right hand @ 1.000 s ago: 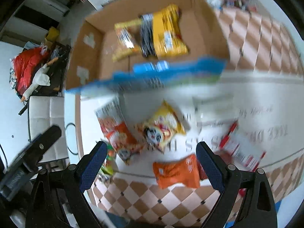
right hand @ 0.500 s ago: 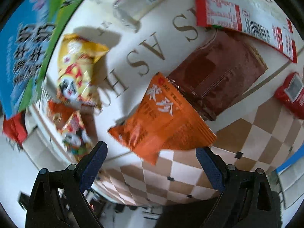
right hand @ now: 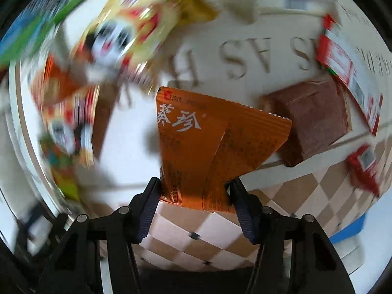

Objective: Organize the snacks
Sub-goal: 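Grasp the orange packet with the right tool while the left tool grasps the pale green packet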

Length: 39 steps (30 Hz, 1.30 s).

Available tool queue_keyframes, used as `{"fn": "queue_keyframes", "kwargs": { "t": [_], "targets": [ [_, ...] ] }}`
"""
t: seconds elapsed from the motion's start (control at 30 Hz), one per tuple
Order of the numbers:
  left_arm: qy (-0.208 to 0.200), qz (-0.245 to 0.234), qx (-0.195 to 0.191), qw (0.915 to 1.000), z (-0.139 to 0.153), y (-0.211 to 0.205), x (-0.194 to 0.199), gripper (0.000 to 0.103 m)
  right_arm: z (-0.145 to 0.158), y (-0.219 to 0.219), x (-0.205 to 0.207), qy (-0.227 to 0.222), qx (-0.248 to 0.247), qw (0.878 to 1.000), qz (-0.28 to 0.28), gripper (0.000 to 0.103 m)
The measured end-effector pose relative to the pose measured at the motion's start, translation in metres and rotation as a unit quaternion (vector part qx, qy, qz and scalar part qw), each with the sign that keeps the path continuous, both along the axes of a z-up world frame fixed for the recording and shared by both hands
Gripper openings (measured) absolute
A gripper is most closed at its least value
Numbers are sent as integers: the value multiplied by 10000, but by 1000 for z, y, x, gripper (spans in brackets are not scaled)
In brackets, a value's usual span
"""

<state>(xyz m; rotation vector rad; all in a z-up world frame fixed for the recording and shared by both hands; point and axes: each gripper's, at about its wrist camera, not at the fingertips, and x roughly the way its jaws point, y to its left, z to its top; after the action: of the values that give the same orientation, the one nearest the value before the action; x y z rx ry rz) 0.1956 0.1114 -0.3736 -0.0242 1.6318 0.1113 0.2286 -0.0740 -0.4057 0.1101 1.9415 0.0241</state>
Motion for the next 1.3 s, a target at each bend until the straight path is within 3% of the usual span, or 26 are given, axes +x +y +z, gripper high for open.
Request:
{"fn": "queue_keyframes", "kwargs": {
  "t": [0.17,0.33,0.37,0.47,0.73,1.0,1.13,1.3],
  "targets": [
    [225,-322,81,9992,-20,-10,1,99,3,14,-5,-35,-144,9978,650,61],
    [298,-170,-58,9994,-31,-6,6,95,4,22,-12,-57,-132,9980,613,67],
    [309,-122,-130,9994,-33,-5,5,83,3,19,-21,-55,-123,9982,580,71],
    [385,-69,-220,9990,-38,-3,1,63,-3,14,-31,18,-109,9991,416,71],
    [360,197,-276,9988,-39,12,-8,56,-7,9,-39,-119,-162,9996,204,72],
    [285,516,-354,9976,-35,21,-15,54,2,7,-41,-377,-80,9992,123,56],
    [201,714,-522,9959,-24,25,-16,39,12,-1,-28,-395,77,9992,72,53],
    [233,661,-541,9961,-27,22,-11,42,28,-2,-24,-450,180,9987,180,52]
  ]
}}
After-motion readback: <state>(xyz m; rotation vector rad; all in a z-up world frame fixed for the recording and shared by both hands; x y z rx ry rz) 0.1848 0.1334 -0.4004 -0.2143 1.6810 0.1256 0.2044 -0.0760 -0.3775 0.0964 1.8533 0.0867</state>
